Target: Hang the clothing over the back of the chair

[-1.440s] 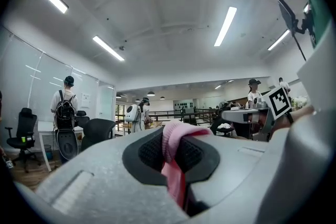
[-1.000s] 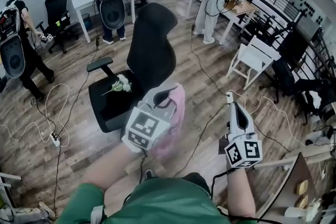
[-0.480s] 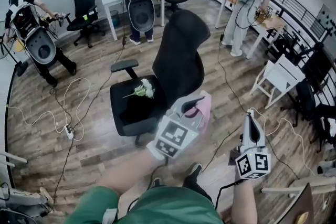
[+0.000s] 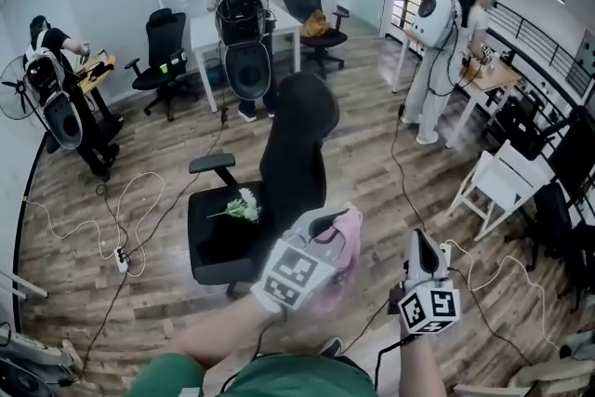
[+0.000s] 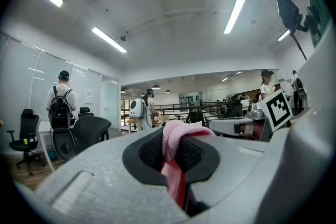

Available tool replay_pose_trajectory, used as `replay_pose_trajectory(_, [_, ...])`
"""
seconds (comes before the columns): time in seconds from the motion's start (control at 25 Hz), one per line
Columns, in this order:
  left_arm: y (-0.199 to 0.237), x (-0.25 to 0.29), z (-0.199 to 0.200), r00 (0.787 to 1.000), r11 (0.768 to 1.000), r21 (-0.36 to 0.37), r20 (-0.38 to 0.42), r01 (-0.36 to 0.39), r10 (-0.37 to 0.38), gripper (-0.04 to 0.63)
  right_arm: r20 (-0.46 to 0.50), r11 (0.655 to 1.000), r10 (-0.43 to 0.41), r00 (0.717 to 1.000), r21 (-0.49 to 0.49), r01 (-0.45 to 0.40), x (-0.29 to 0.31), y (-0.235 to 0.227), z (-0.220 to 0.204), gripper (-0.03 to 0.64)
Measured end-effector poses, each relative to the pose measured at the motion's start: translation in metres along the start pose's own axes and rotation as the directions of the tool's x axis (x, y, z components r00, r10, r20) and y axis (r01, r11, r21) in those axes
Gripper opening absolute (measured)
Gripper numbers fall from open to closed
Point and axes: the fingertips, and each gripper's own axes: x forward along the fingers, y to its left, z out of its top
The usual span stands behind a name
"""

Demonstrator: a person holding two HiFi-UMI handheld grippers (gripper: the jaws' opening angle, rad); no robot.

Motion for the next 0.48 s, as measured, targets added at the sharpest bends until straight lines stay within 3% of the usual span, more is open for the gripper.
replay_pose_trajectory(0.48, [0.005, 0.119, 0.037, 0.998, 0.997, 0.039, 0.015, -0.066, 0.065, 0.015, -0.009, 0.997, 0.072, 0.997, 0.039, -0.072, 0.049, -0.09, 0.008, 0.0])
